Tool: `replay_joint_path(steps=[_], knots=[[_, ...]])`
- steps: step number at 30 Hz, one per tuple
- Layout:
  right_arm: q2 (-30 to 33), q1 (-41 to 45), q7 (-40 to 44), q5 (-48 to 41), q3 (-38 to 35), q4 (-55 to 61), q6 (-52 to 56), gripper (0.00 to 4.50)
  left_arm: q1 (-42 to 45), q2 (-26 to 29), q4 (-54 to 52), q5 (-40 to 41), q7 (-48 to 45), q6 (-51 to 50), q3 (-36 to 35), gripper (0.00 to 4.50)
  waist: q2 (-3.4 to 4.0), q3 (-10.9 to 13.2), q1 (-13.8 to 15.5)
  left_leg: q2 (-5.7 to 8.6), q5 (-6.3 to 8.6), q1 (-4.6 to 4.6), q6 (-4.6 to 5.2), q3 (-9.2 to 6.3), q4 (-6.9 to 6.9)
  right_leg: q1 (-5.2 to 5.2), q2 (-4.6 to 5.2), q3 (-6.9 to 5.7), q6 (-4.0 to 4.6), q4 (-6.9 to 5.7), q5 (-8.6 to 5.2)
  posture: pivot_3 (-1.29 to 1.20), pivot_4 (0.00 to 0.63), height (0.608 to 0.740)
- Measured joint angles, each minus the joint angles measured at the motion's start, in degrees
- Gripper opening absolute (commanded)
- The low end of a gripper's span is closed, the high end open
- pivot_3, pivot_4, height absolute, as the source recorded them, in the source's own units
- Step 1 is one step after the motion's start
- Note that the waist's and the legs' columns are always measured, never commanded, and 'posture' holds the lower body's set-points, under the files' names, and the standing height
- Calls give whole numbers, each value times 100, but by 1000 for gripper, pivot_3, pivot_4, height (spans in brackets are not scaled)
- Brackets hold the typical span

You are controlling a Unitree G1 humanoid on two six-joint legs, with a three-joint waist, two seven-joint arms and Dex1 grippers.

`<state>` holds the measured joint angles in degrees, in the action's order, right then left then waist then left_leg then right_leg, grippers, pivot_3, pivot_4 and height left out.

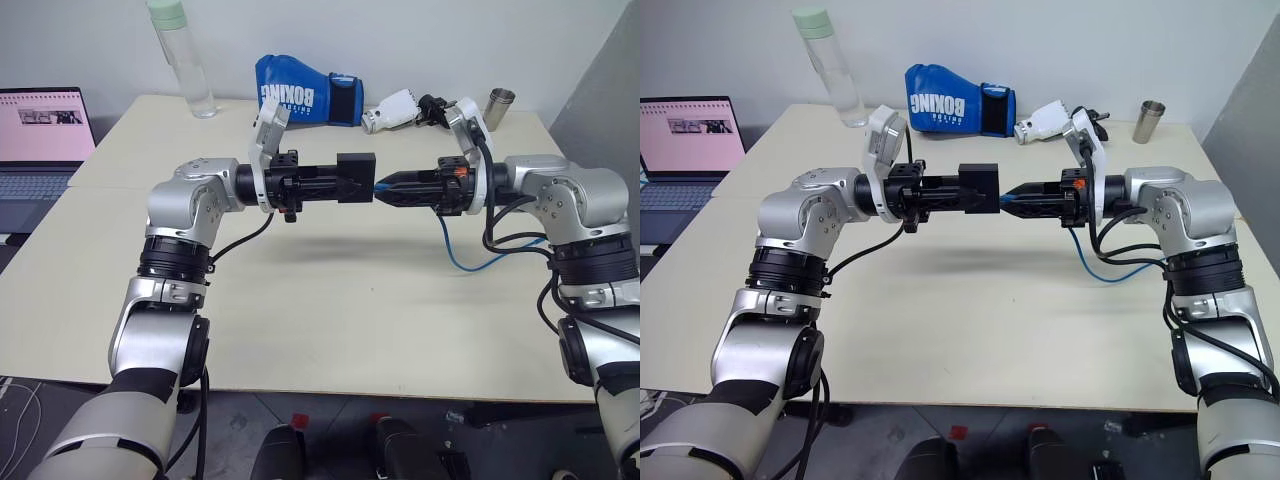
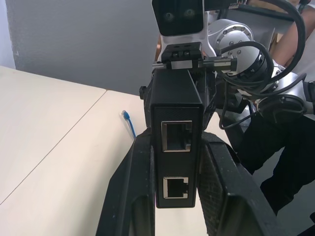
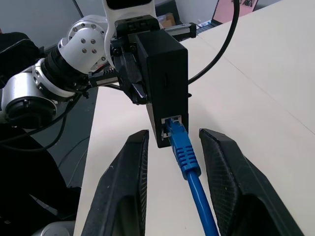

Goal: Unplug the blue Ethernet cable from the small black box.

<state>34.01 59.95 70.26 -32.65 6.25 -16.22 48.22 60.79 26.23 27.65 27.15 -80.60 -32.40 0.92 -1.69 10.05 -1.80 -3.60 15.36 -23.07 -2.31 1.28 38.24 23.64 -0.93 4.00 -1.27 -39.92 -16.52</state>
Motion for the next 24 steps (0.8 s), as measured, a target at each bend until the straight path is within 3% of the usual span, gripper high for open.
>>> replay_joint_path(steps=[4, 10, 24], knots=[[-36, 0, 3, 12, 0, -58, -34, 1248, 32, -5, 13, -11, 0, 8, 0, 784, 0, 0, 0, 0, 0, 0, 0, 0, 0, 0, 0, 0, 0, 0, 0, 0, 150, 740], [-45, 5, 92, 20, -4, -161, -32, 37, 34, -6, 54, -48, -5, 17, -9, 784, 1, 0, -1, 0, 0, 0, 0, 1, -1, 1, 0, 1, 0, 0, 0, 0, 150, 740], [-38, 46, 230, 110, -3, -220, -33, 37, 34, -15, 52, -46, -16, 17, -2, 784, 1, 0, -1, 0, 0, 0, 0, 1, -2, 1, 0, 1, 0, 0, 0, 0, 150, 740]])
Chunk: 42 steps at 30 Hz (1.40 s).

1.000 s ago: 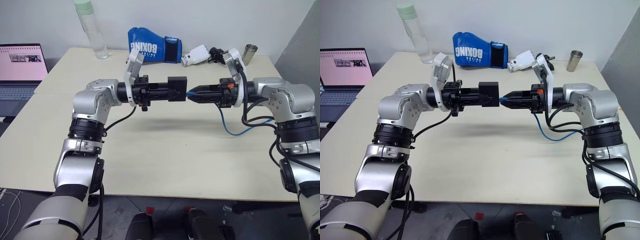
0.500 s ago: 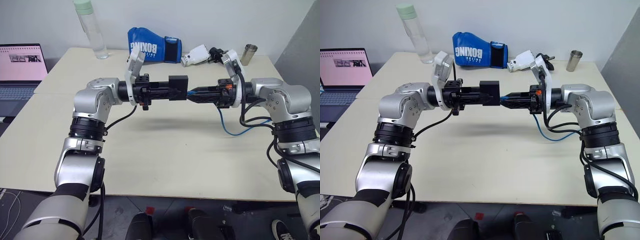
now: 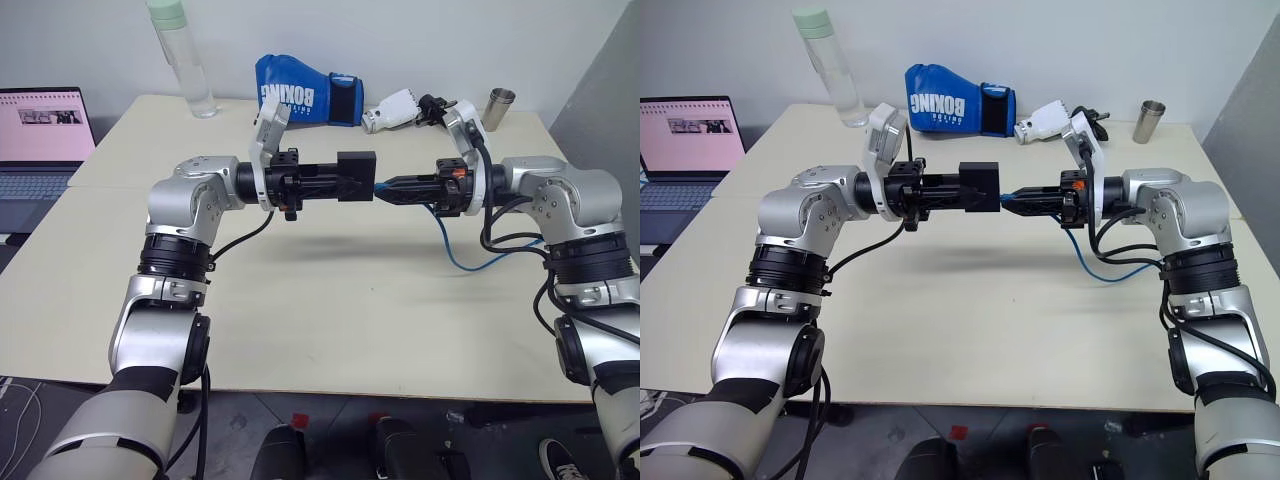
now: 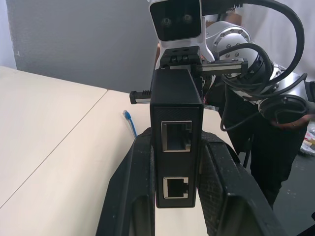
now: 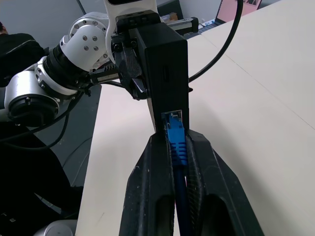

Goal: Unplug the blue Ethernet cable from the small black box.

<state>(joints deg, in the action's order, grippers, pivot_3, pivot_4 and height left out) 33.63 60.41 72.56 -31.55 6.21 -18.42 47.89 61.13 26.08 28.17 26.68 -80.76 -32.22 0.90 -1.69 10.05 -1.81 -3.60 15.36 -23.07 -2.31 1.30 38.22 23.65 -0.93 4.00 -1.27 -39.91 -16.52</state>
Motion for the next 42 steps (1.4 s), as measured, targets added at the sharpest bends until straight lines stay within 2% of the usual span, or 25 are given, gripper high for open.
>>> replay_joint_path(steps=[8, 10, 13, 18, 24, 27, 30, 32, 33, 42], knots=[[367, -214, 373, 72, 75, 63, -182, 37, -9, -81, -136, 1, 17, 16, 285, 784, 0, 1, 13, 2, 0, -3, 0, 0, 0, 0, 1, 0, 0, 4, 0, 0, 150, 740], [953, -489, 393, 263, 7, -160, -230, 37, -134, 163, -171, -12, 25, 13, 214, 784, -1, 1, 16, 2, 0, -3, 0, -1, -1, 0, 1, -1, -1, 6, 0, 0, 150, 740], [1107, -756, 138, 439, -266, -407, -347, 37, -250, 426, -158, -13, 39, 11, 10, 784, 0, 1, -15, -2, 0, -2, 0, 4, -4, 6, -2, 6, 0, 3, 0, 0, 150, 740], [514, -1322, -874, 826, -341, -99, -950, 37, -241, 254, -204, -4, 118, 7, 17, 784, 1, 1, -57, -2, 0, 1, 0, -2, -6, 6, -7, 6, -1, -4, 0, 0, 150, 740], [14, -2169, -2940, 1914, -308, 78, -1483, 37, -370, 272, -361, 16, 264, -30, -32, 784, 1, 0, -21, 1, -9, -39, -16, 8, 8, 43, 3, 10, -1, -10, 0, 0, 150, 740], [-152, -2486, -3572, 2195, -347, 411, -1545, 37, -470, 265, -409, 27, 317, -111, -33, 784, 1, 0, -11, -2, -10, -43, -18, 3, 10, 46, 1, 7, -1, -12, 0, 0, 150, 740], [-361, -2901, -3855, 2323, -272, 809, -1520, 37, -479, 261, -511, 35, 384, -133, -43, 784, 1, 0, -4, -1, -9, -45, -15, 1, 9, 45, 0, 6, -1, -10, 0, 0, 150, 740], [-465, -3109, -3930, 2367, -213, 960, -1462, 736, -479, 262, -542, 52, 396, -145, -61, 784, 1, 0, -3, 1, -7, -45, -13, 4, 10, 46, 0, 8, -1, -11, 0, 0, 150, 740], [-477, -3124, -3965, 2374, -212, 1013, -1445, 808, -479, 260, -548, 55, 402, -153, -61, 784, 2, 0, -5, 2, -6, -45, -11, 6, 16, 45, 1, 10, -2, -13, 0, 0, 150, 740], [-454, -3207, -3904, 2329, -229, 1469, -1105, 2978, -509, 260, -602, 136, 497, -230, -67, 784, 1, 0, -3, 1, -2, -48, -4, -1, 23, 43, 0, 4, -2, -13, 0, 0, 150, 740]])
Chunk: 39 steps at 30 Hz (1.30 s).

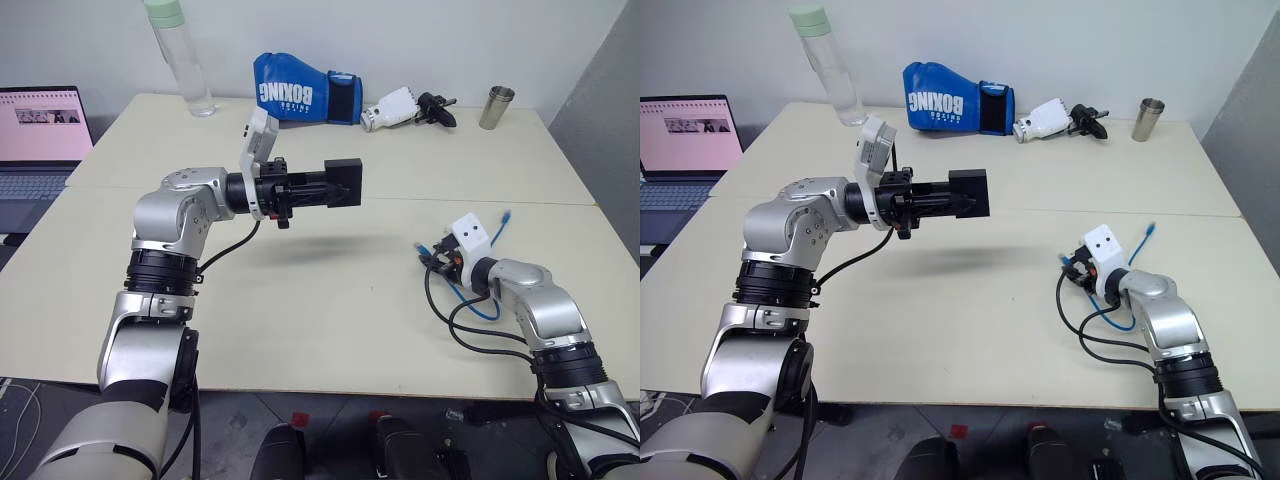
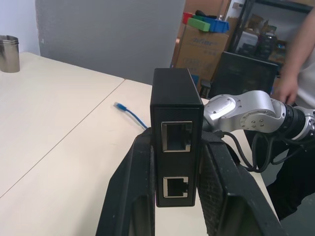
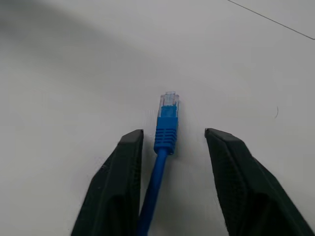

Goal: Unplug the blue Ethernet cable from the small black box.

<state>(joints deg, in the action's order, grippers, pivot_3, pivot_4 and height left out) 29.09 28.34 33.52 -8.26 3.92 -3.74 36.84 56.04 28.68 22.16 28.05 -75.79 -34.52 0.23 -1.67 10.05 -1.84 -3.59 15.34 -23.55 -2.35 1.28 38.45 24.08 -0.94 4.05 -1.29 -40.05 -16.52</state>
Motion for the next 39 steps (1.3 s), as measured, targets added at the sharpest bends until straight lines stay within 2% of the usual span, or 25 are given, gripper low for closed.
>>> replay_joint_path(steps=[5, 7, 13, 19, 26, 29, 32, 35, 39], knots=[[40, 35, 153, -215, -54, 380, 332, 4246, -11, 0, 0, 3, 10, 7, 0, 784, 0, 0, 0, 0, 0, -1, 1, -2, 1, 0, 0, -1, 0, 0, 0, 0, 150, 740], [41, 53, 237, -433, -149, 588, 644, 4432, -10, 3, 1, 2, 7, 19, 0, 784, 0, 0, 2, 0, 0, -3, 1, -4, 2, 0, 0, -3, 0, 0, 0, 0, 150, 740], [117, 316, 742, -1761, -674, 1599, 1966, 4432, -7, 39, 60, -11, -19, 78, 0, 784, 1, 1, 1, 0, 1, -19, 2, -25, 17, 2, -1, -18, 0, -1, 0, 0, 150, 740], [937, 993, 1464, -3117, -1677, 2056, 2493, 4432, 2, 294, 317, -33, 14, 196, -117, 784, 4, 3, 17, 4, 3, -34, 4, -57, 32, -5, 0, -47, 0, 2, 0, 0, 150, 740], [1027, 1398, 1404, -4109, -2077, 2164, 2947, 4432, 20, 526, 575, -131, 225, 323, -299, 784, 4, 3, 15, 3, 3, -36, 5, -63, 33, -3, -1, -49, 1, -3, 0, 0, 150, 740], [805, 1338, 1127, -4127, -2034, 2352, 2809, 4432, 5, 542, 648, -251, 653, 573, -463, 784, 4, 2, 16, 2, 3, -37, 5, -65, 33, -2, -1, -49, 1, -3, 0, 0, 150, 740], [566, 740, 910, -3852, -1618, 2763, 2313, 4432, -267, 459, 753, -613, 1754, 1179, -736, 784, 4, -5, 19, 1, 3, -37, 6, -70, 33, -4, 1, -47, 0, 0, 0, 0, 150, 740], [481, 166, 872, -3402, -1095, 2903, 1773, 4432, -807, 190, 812, -1079, 2798, 1620, -766, 784, 4, -4, 22, 4, 3, -43, 5, -72, 40, -1, 6, -45, -3, -4, 3, 0, 150, 740], [361, -175, 876, -2946, -689, 2938, 1059, 4432, -1290, -304, 1041, -1445, 3771, 2139, -733, 784, 3, -4, 57, 5, 2, -46, 4, -69, 48, -4, 7, -52, -6, -4, 5, 0, 150, 740]])
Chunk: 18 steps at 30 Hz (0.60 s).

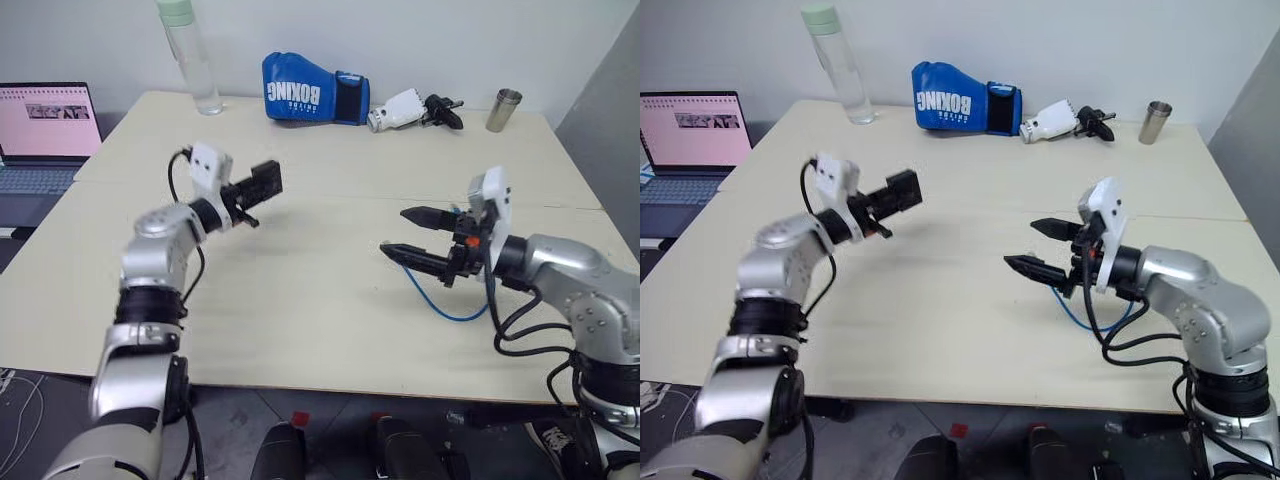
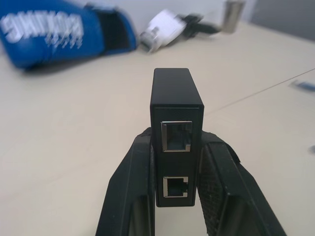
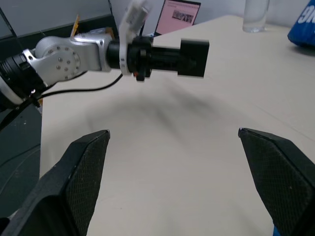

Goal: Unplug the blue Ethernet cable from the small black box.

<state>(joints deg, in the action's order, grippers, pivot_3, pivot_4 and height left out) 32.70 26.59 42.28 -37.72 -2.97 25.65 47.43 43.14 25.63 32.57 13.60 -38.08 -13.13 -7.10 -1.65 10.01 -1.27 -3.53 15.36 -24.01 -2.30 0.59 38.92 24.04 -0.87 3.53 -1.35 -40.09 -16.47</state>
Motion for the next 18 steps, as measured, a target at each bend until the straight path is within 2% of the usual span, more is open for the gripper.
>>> replay_joint_path(steps=[5, 7, 9, 18], knots=[[-1, -496, 127, 486, 343, -133, -704, 4432, -145, -354, 768, -294, 935, 912, -53, 784, -1, -1, 11, 1, 0, 0, 0, 3, 0, 0, -1, 0, 1, -1, 1, 0, 150, 740], [0, -575, 162, 512, 375, -172, -833, 4500, -152, -381, 1130, -332, 1088, 1175, -124, 1488, -1, -1, 7, 0, 0, 1, 0, 2, 0, 1, -3, -2, 1, -1, 1, 0, 150, 740], [2, -590, 179, 519, 375, -177, -914, 4500, -147, -400, 1376, -324, 1115, 1366, -205, 1759, -1, -1, 1, 0, 0, 2, 0, 2, -1, 0, -4, -2, 1, -1, 1, 0, 150, 740], [104, -668, 170, 628, 413, -177, -1001, 4500, -112, -385, 1850, -321, 858, 1635, -234, 3706, -1, -1, -10, 1, 0, 3, -1, 1, -1, -4, -4, -6, 1, 0, 1, 0, 150, 740]])
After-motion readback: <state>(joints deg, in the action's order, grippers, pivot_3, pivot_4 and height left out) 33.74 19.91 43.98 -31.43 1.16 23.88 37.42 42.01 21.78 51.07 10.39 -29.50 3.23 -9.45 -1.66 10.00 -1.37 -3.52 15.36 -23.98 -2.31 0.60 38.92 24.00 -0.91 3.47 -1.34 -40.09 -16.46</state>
